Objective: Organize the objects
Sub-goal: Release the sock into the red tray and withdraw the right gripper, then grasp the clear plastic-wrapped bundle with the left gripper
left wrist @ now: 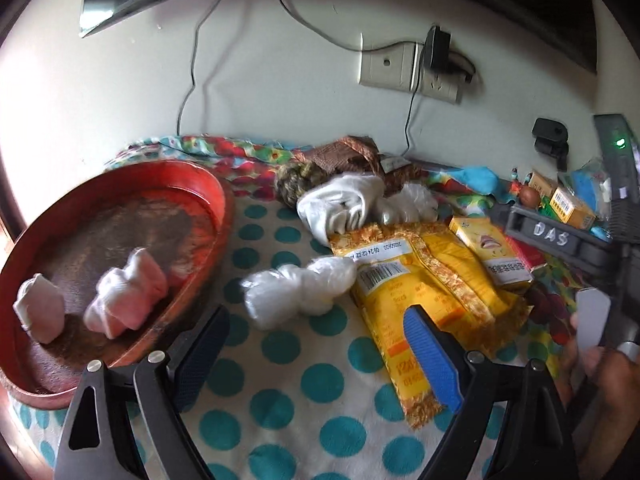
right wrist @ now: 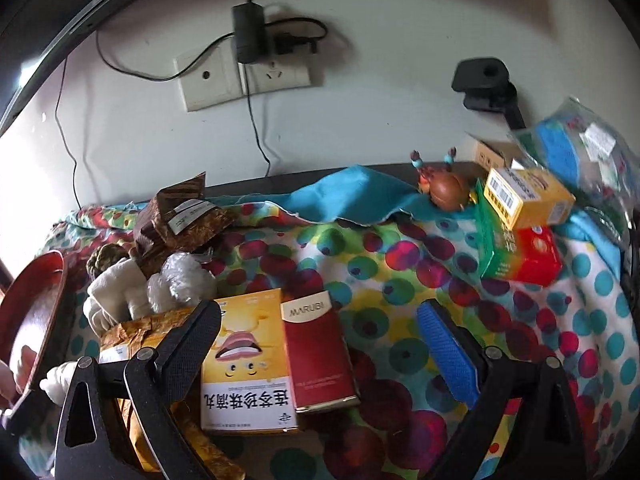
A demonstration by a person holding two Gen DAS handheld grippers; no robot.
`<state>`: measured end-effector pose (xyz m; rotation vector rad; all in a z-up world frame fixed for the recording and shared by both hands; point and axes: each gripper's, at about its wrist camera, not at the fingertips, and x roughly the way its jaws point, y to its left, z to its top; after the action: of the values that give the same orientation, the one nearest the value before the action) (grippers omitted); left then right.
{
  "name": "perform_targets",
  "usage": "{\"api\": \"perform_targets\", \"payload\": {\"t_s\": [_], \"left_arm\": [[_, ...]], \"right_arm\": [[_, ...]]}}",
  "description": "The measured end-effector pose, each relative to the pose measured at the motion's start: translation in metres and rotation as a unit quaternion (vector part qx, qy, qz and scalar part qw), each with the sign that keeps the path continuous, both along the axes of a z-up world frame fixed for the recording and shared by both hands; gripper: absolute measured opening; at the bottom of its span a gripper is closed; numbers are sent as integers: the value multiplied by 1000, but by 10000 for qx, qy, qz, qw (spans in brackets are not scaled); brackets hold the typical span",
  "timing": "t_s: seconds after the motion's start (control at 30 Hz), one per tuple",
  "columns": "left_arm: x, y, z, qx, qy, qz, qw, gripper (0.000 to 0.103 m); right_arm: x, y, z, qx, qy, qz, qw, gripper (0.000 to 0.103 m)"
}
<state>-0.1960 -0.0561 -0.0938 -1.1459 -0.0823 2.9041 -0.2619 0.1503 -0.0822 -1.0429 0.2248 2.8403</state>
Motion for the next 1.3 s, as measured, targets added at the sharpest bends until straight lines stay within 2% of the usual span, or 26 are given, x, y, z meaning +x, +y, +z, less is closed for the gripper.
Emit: {"api": "perform_targets", "payload": {"t_s": [0.13, 0.33, 0.53, 0.57, 0.67, 0.83, 0.87, 1.13, 1.3], "left_arm": [[-9, -7, -5, 152, -182, 127, 9996, 91], [-19, -14, -2, 94, -282, 302, 9991, 90], [-34, -10, -4, 64, -478, 237, 9986, 90], [-35, -10, -5, 57, -461, 225, 9987, 89], [-37, -14, -8, 16, -431, 369, 9984, 74], [-34, -17, -7, 33, -415, 352, 9985, 65], [-33, -17, -7, 14, -414, 328, 9986, 61], [-28, -16, -1, -4, -317, 203, 9993, 51], [-21, -15, 14, 44, -114, 166, 9998, 50]], "right_arm": [[0, -1, -1, -36, -21, 78, 10000, 98], [0, 1, 0, -138, -10, 112, 9998, 99], [-3, 2, -1, -198, -64, 152, 9997, 100], [-3, 2, -1, -196, -64, 151, 9997, 100], [-3, 1, -1, -185, -59, 183, 9996, 100], [-4, -1, -1, -165, -81, 204, 9996, 100], [-3, -1, -1, -159, -75, 210, 9996, 100], [-3, -3, 0, -123, -66, 243, 9996, 100], [-3, -3, 0, -117, -69, 250, 9996, 100]]}}
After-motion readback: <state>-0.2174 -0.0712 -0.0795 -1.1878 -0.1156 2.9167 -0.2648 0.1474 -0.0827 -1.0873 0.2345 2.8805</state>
